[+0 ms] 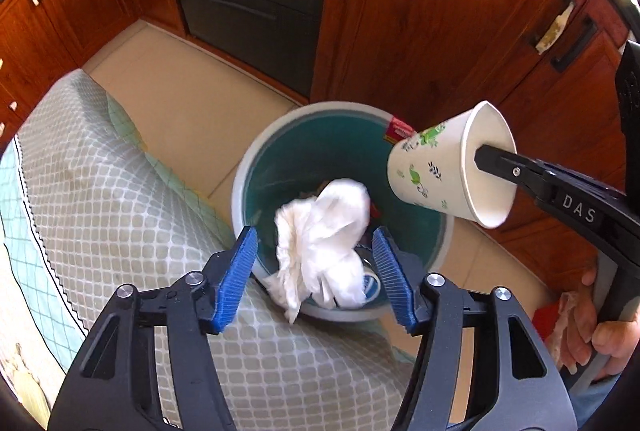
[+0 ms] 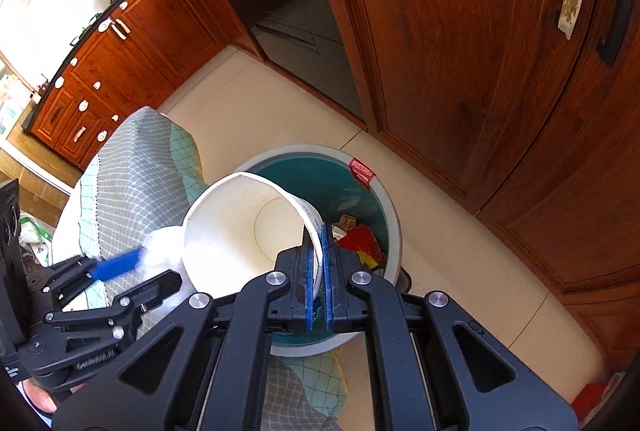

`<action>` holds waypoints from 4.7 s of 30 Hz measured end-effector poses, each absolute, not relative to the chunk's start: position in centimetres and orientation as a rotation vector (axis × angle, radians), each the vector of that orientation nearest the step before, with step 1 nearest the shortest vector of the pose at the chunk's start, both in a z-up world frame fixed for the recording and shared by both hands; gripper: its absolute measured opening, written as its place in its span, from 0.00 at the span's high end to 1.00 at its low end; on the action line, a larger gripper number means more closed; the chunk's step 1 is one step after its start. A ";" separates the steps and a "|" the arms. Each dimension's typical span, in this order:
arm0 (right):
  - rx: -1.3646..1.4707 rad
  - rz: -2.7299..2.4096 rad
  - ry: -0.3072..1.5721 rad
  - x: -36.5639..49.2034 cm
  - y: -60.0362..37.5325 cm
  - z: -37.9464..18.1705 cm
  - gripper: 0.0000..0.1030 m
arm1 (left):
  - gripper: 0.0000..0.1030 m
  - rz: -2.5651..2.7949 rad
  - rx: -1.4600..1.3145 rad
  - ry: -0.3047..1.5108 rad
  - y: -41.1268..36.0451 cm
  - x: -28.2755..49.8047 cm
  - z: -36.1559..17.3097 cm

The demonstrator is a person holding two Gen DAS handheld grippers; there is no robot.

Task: Collect trash
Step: 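Carry tissue and paper cup over the bin and open both tools, then move both open tools back over the table toward the melon rind, then grasp the green melon rind with the left tool, then grasp the orange with the right tool while the left tool holds the rind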

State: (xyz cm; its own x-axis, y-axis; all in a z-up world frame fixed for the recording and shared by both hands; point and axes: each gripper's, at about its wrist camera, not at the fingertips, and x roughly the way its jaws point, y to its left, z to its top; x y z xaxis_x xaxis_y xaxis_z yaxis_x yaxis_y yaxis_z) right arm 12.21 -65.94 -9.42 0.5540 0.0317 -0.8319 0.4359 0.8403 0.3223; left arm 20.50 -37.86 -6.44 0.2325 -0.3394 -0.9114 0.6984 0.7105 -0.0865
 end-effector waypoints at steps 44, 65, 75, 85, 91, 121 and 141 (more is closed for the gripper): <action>0.508 -0.207 1.009 13.4 -60.0 -8.0 0.15 | 0.05 -0.656 0.223 1.133 -28.0 17.7 -2.8; 0.361 0.069 1.066 13.2 -44.2 -6.7 0.15 | 0.05 -0.393 0.154 1.134 -6.9 13.6 -2.5; 0.313 0.165 1.120 11.9 -38.0 -7.9 0.15 | 0.05 -0.414 0.073 1.218 -2.7 7.0 -5.5; 0.290 0.259 1.162 9.4 -33.3 -9.5 0.15 | 0.26 -0.378 0.025 1.252 -1.9 4.4 -6.5; 0.282 0.282 1.153 8.6 -32.9 -9.2 0.15 | 0.46 -0.324 0.047 1.236 -1.5 4.0 -6.4; 0.332 0.296 1.139 8.5 -34.2 -9.7 0.15 | 0.40 -0.250 -0.009 1.298 -4.3 6.3 -8.2; 0.187 0.375 1.143 14.0 -26.0 -10.8 0.22 | 0.88 -0.291 -0.083 1.201 1.2 9.7 -7.0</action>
State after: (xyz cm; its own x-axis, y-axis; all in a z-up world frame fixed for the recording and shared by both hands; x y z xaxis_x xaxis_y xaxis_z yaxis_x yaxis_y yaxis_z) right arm 14.04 -26.02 -10.85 0.3615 0.3831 -0.8500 -0.1941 0.9226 0.3333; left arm 9.70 1.21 -6.98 0.3294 -0.2663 -0.9059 0.1787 0.9597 -0.2171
